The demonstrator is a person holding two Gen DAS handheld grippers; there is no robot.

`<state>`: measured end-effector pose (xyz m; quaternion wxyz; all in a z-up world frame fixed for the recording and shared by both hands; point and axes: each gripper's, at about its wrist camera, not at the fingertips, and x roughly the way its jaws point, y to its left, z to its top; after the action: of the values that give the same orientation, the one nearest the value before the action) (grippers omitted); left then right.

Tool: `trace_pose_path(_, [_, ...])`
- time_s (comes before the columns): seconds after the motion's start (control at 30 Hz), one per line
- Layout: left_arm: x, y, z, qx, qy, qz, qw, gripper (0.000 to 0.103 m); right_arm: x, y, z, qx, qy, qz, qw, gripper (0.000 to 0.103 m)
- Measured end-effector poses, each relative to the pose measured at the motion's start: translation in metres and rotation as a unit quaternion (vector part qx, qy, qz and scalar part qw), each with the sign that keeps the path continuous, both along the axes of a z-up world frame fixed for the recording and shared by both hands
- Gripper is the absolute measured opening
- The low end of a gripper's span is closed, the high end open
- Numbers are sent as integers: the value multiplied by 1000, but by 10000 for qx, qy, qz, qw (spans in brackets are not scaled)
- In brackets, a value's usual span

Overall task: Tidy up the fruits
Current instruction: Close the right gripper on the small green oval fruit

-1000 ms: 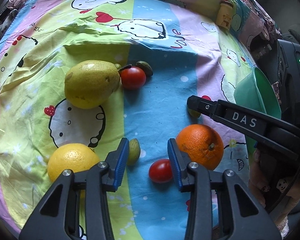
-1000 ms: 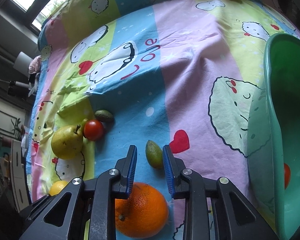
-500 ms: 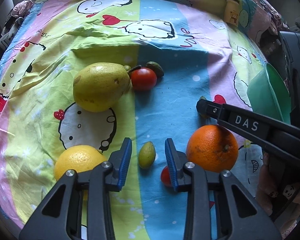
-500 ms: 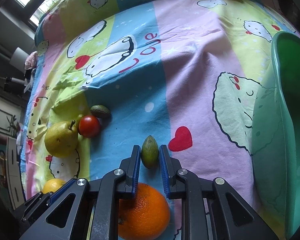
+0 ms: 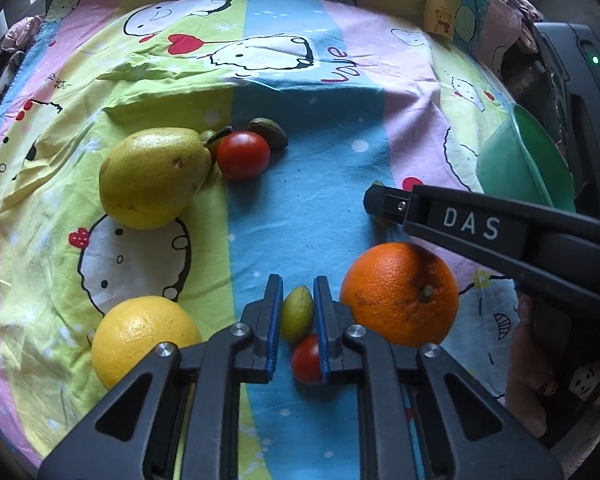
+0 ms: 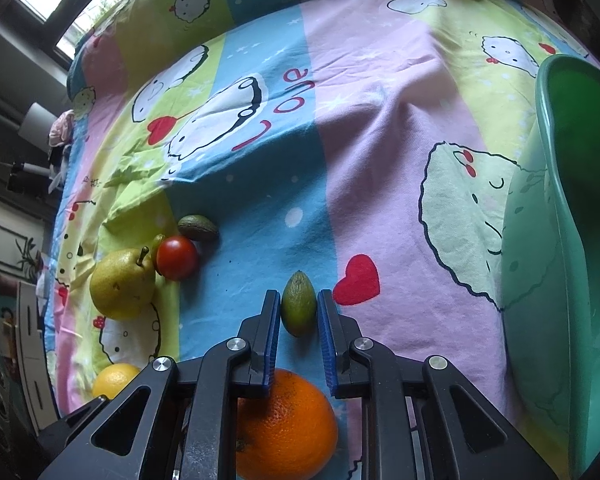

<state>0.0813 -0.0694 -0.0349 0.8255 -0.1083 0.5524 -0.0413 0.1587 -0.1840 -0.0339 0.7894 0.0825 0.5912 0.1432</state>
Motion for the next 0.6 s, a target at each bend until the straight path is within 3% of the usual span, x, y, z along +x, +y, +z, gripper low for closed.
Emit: trace_pose_path(0.6, [-4, 17, 15, -443, -236, 458, 9977, 11, -1, -10, 9, 217, -118, -195, 9995, 21])
